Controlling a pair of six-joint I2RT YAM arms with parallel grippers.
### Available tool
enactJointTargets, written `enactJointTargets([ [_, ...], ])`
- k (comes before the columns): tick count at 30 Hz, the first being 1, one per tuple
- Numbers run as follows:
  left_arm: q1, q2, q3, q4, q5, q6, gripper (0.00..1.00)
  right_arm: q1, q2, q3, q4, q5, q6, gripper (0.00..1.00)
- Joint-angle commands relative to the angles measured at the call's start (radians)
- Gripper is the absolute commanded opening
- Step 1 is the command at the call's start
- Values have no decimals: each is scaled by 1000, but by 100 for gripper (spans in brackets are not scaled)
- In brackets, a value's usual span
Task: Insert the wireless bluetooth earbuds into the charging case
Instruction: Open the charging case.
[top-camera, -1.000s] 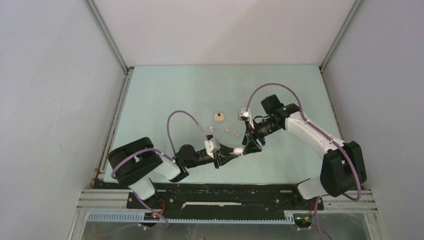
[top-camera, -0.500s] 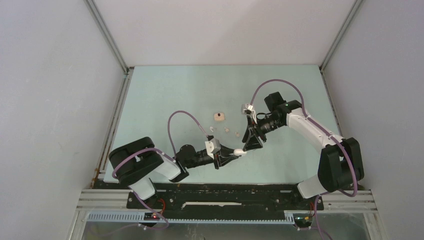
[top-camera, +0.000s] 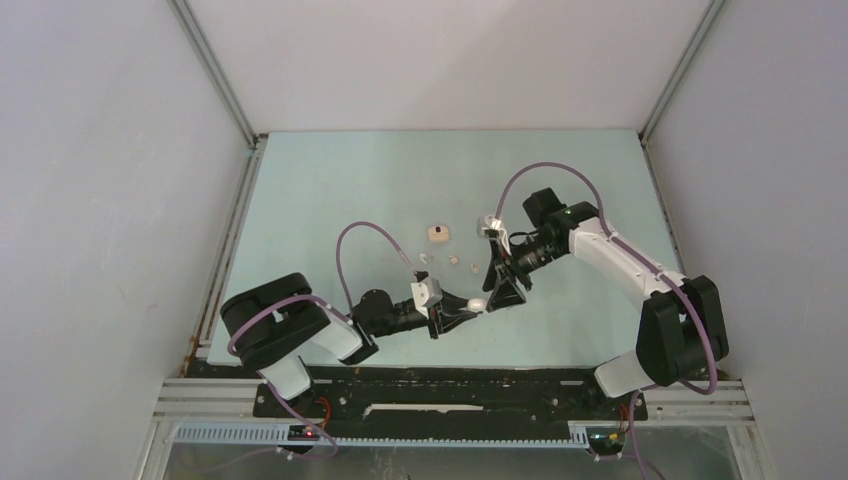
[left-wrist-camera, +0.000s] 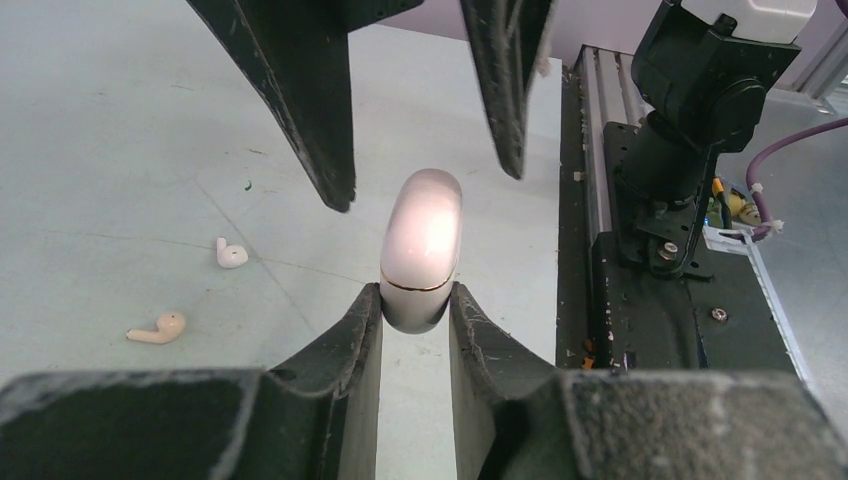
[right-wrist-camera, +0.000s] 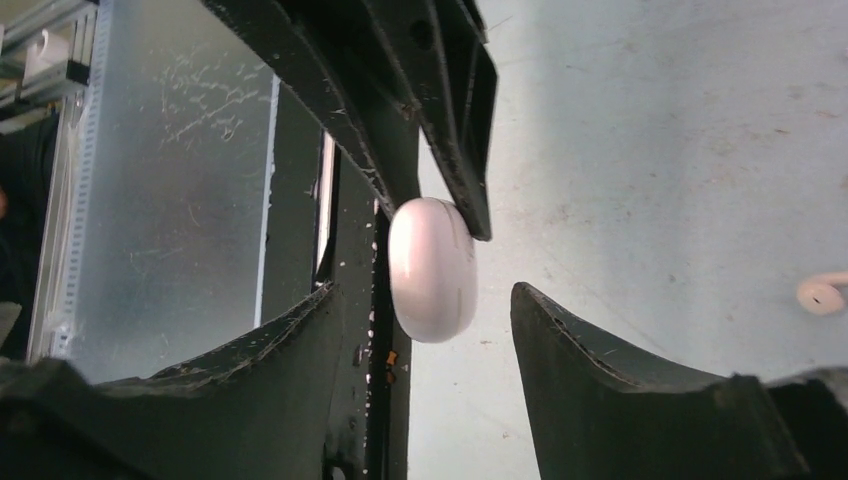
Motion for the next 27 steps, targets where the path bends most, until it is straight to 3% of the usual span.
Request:
enactJointTargets([
  [1, -4, 4, 9, 87, -7, -6, 0, 46, -16, 31, -21, 37, -41, 66],
  [12, 3, 1, -6, 151, 8, -34, 0, 77, 19, 27, 67, 122, 47, 64],
  [27, 2, 2, -4, 132, 13, -12, 0, -46, 59, 72, -12, -36, 38, 62],
])
